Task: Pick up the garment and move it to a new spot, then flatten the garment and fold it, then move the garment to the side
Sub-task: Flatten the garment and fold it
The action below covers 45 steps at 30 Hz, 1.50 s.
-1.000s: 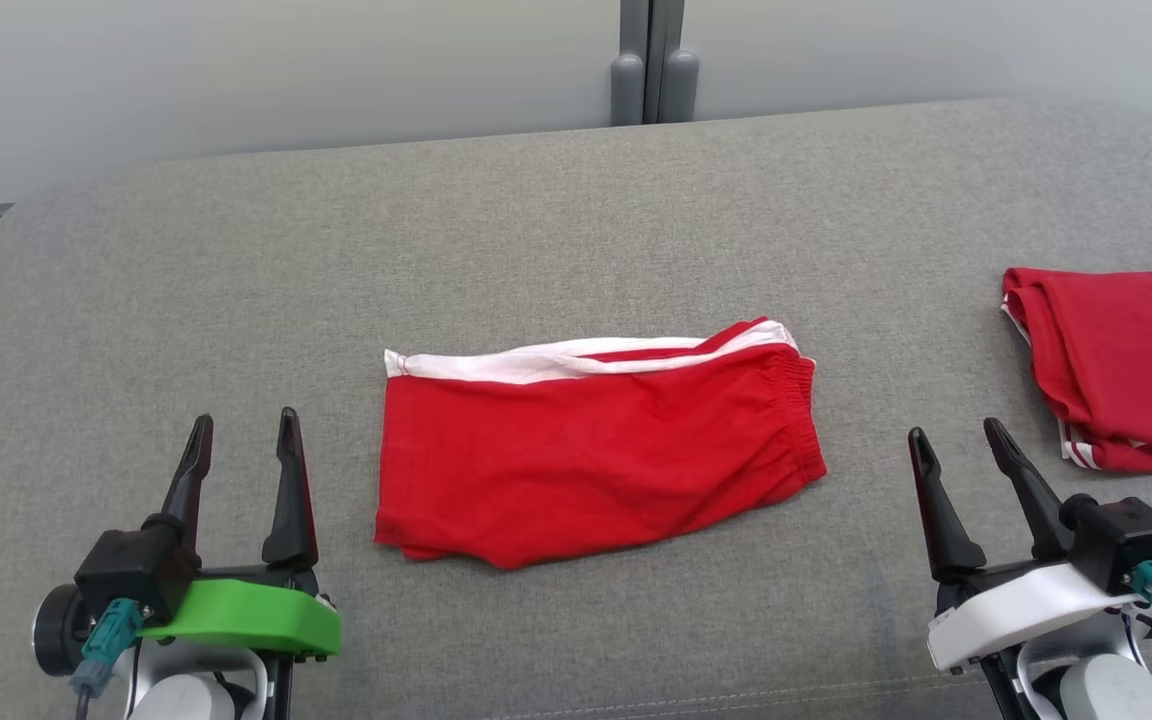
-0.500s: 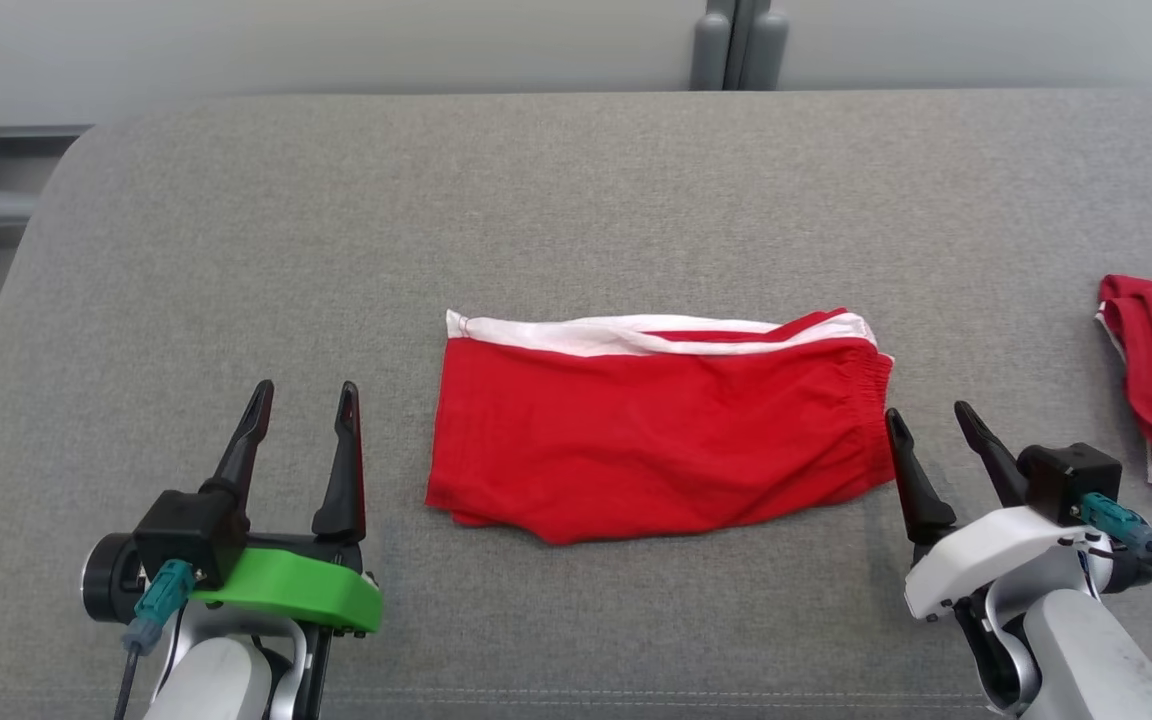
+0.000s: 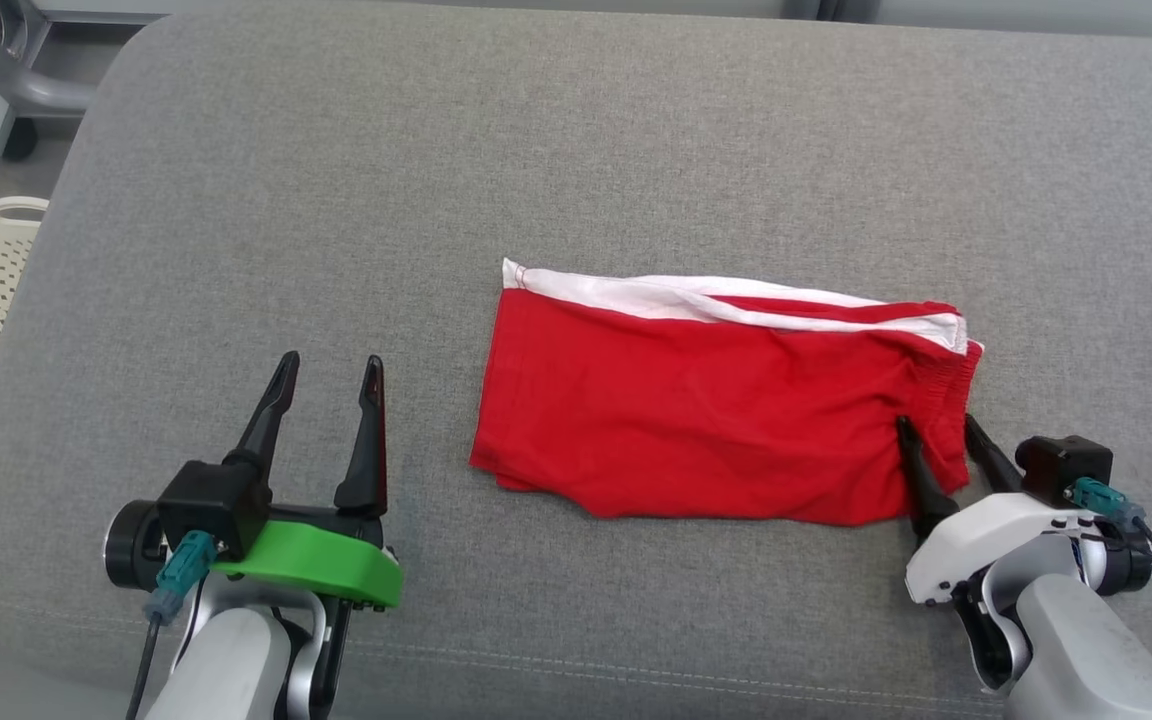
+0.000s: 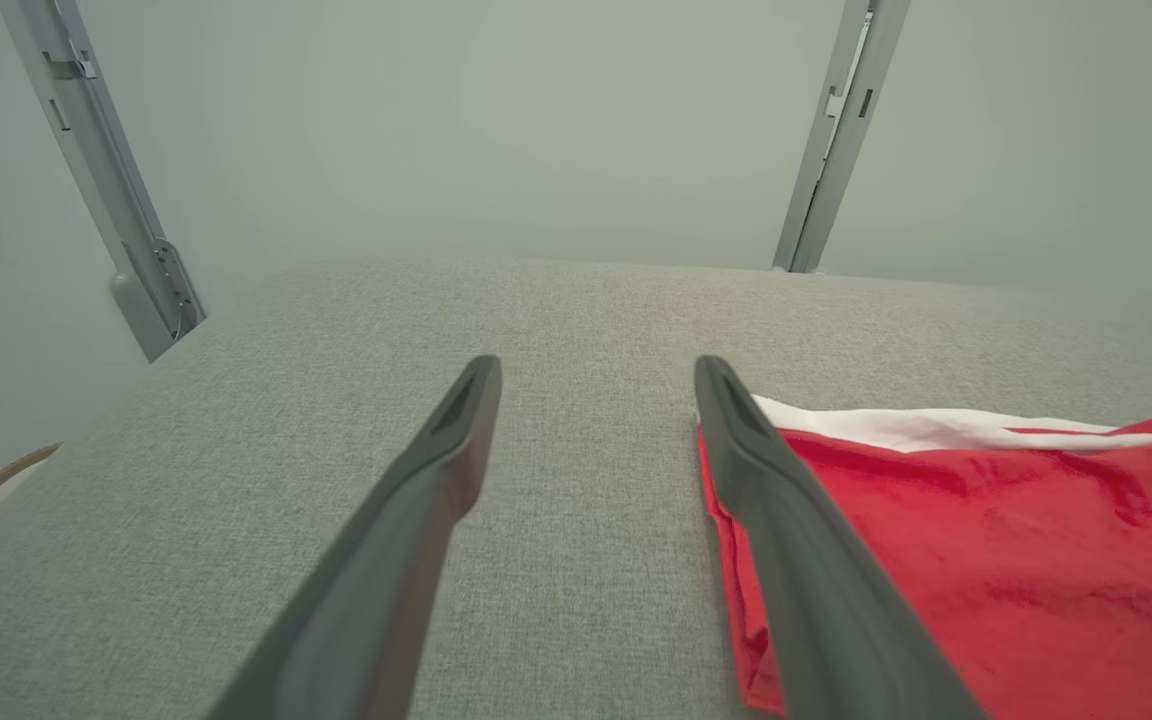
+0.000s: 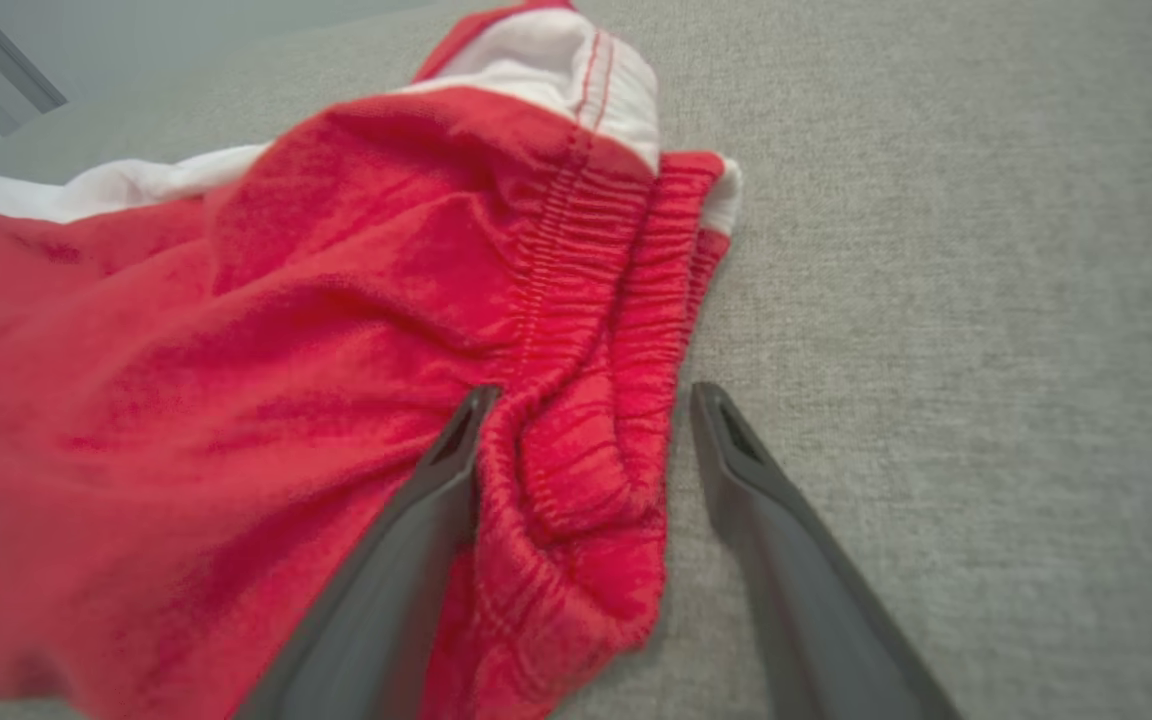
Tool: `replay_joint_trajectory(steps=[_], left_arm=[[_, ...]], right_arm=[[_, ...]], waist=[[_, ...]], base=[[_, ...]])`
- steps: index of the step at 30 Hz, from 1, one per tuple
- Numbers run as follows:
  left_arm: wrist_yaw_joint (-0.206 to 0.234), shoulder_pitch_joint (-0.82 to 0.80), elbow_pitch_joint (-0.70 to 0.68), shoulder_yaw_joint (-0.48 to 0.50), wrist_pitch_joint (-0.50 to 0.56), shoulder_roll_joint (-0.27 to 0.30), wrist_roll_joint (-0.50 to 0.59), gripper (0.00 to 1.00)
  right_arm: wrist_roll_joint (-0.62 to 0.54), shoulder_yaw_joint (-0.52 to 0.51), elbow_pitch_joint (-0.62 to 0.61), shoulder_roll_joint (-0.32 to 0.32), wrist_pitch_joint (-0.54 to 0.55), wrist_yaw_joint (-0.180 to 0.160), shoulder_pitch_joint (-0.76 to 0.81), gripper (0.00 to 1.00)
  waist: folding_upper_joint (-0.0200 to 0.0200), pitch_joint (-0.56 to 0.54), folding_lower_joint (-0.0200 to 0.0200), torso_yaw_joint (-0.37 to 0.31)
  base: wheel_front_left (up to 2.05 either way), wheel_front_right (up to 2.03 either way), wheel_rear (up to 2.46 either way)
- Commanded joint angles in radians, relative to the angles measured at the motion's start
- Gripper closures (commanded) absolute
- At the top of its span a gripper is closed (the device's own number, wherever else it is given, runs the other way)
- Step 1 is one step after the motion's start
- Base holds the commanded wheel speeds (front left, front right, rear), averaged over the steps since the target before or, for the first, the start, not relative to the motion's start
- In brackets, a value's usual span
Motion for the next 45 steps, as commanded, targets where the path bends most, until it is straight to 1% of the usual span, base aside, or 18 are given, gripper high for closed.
replay_joint_trajectory(steps=[1, 4, 10, 16, 19, 21, 25, 31, 34, 36, 39, 45], left_arm=[[-0.003, -0.015, 0.002, 0.002, -0.003, -0.003, 0.011, 0.0], [-0.004, -0.023, -0.001, 0.002, -0.004, -0.005, 0.016, 0.0], [-0.009, -0.03, -0.001, -0.003, -0.004, -0.008, 0.023, 0.0], [-0.01, -0.029, 0.01, -0.007, -0.004, -0.007, 0.024, 0.0], [-0.012, -0.029, 0.014, -0.007, -0.004, -0.004, 0.021, 0.0], [-0.009, -0.029, 0.015, -0.004, -0.005, -0.001, 0.017, 0.0], [-0.006, -0.03, 0.012, -0.001, -0.005, 0.004, 0.012, 0.0], [-0.007, -0.038, 0.013, -0.007, -0.004, 0.001, 0.01, 0.0], [-0.011, -0.044, 0.015, -0.013, -0.004, -0.002, 0.009, 0.0], [-0.015, -0.049, 0.016, -0.02, -0.003, -0.006, 0.01, 0.0], [-0.021, -0.058, 0.021, -0.029, -0.003, -0.01, 0.011, 0.0], [-0.029, -0.081, 0.03, -0.046, -0.003, -0.026, 0.02, 0.0]], right_arm=[[0.012, 0.009, 0.019, 0.006, 0.006, 0.0, -0.005, 1.0], [0.034, 0.003, 0.016, 0.005, 0.004, -0.001, -0.014, 1.0], [0.051, -0.065, -0.049, -0.013, 0.002, -0.001, 0.011, 1.0], [0.024, -0.175, -0.115, -0.027, 0.001, -0.001, 0.086, 1.0], [0.012, -0.207, -0.147, -0.029, 0.001, -0.001, 0.108, 1.0], [0.006, -0.208, -0.172, -0.023, 0.001, -0.001, 0.115, 1.0], [-0.004, -0.145, -0.253, -0.001, 0.001, -0.001, 0.099, 1.0], [0.02, 0.041, -0.398, 0.034, 0.057, -0.001, 0.071, 1.0], [0.04, 0.115, -0.435, 0.051, 0.083, -0.001, 0.041, 1.0], [0.051, 0.157, -0.432, 0.063, 0.094, -0.001, 0.014, 1.0], [0.063, 0.2, -0.389, 0.076, 0.1, -0.001, -0.032, 1.0], [0.07, 0.252, -0.251, 0.094, 0.081, -0.001, -0.119, 1.0]], waist=[[0.0, 0.008, 0.0, -0.004], [0.0, 0.012, 0.0, -0.02], [0.0, 0.016, 0.0, -0.052], [0.0, 0.002, 0.0, -0.089], [0.0, -0.004, 0.0, -0.102], [0.0, -0.006, 0.0, -0.11], [0.0, -0.007, 0.0, -0.123], [0.0, -0.004, 0.0, -0.126], [0.0, 0.002, 0.0, -0.121], [0.0, 0.009, 0.0, -0.113], [0.0, 0.019, 0.0, -0.095], [0.0, 0.037, 0.0, -0.056]], base=[[0.0, 0.0, 0.0], [0.0, 0.0, 0.0], [0.0, 0.0, 0.0], [0.0, 0.0, 0.0], [0.0, 0.0, 0.0], [0.0, 0.0, 0.0], [0.0, 0.0, 0.0], [0.0, 0.0, 0.0], [0.0, 0.0, 0.0], [0.0, 0.0, 0.0], [0.0, 0.0, 0.0], [0.0, 0.0, 0.0]])
